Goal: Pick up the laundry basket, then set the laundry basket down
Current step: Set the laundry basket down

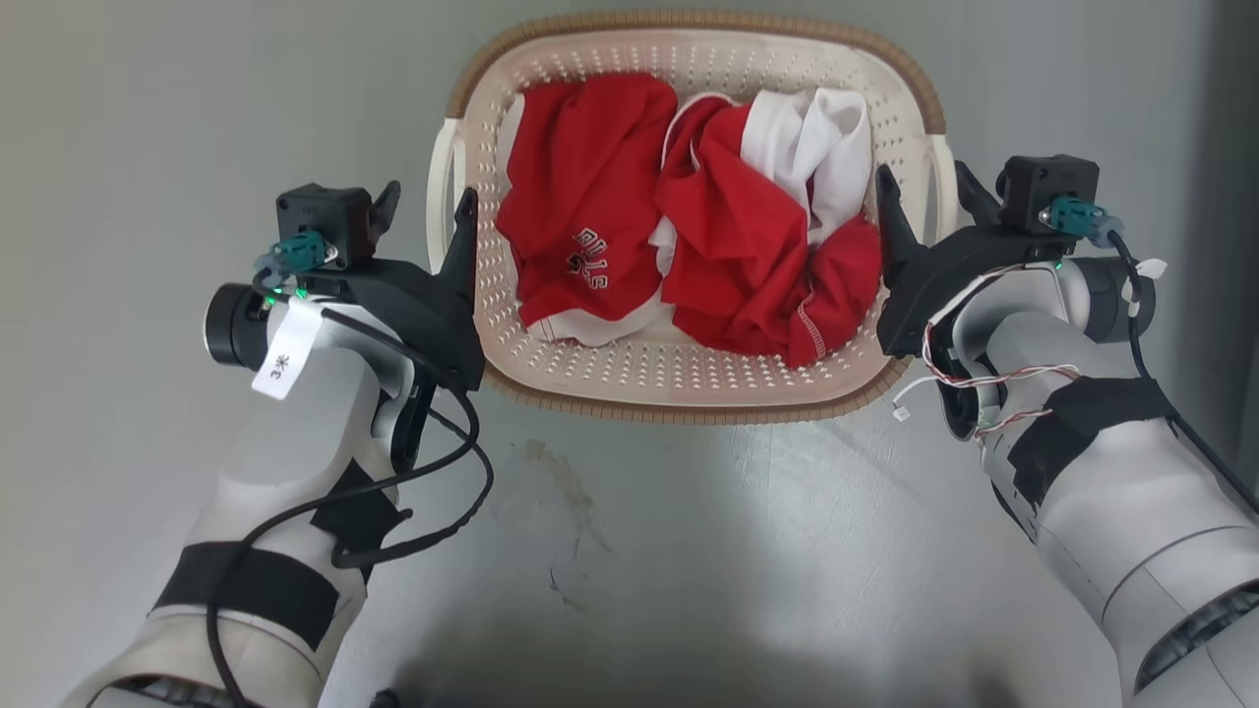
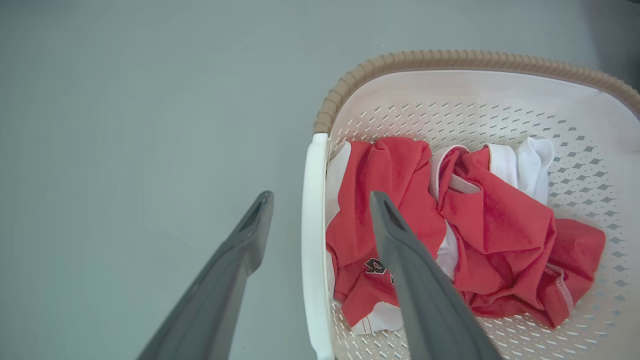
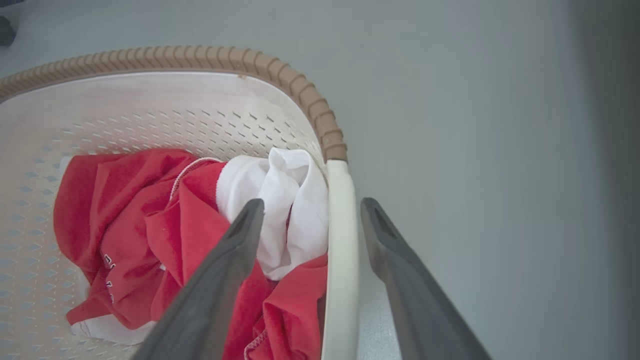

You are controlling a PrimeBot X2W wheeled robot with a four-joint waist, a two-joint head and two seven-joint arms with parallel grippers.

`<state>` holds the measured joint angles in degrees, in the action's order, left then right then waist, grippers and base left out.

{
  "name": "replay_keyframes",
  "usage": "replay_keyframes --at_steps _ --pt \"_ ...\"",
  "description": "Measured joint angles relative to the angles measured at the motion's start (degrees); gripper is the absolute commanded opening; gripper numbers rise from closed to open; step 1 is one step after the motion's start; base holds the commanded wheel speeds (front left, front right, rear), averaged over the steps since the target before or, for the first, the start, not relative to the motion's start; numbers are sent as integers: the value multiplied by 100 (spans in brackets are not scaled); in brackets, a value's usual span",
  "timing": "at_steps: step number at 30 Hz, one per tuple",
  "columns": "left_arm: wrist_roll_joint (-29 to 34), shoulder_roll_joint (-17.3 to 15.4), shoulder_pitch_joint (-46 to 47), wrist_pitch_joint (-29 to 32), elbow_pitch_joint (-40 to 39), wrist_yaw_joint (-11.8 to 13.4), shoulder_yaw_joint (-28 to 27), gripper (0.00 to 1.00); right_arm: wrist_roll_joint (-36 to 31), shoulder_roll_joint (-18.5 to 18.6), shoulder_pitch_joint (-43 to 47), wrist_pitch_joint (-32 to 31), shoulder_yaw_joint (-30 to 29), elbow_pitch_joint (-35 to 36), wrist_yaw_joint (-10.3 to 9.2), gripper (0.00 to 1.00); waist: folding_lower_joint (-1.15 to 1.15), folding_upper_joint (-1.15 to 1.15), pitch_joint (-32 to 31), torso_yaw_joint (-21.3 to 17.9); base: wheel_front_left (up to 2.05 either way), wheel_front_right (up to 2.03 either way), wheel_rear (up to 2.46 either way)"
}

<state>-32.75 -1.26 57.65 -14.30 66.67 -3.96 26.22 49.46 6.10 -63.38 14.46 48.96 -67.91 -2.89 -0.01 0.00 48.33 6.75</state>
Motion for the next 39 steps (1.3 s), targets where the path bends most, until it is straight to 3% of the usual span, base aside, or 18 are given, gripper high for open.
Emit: replay_keyframes --at_steps 20,39 --pt "-29 -4 -711 -1 -553 403 -542 100 -333 88 753 1 -531 754 -65 100 1 0 -841 -44 0 0 0" --pt "244 -62 -1640 -1 -1326 606 -980 100 -905 193 1723 5 -1103 1580 -165 100 0 0 -1755 -212 0 0 0"
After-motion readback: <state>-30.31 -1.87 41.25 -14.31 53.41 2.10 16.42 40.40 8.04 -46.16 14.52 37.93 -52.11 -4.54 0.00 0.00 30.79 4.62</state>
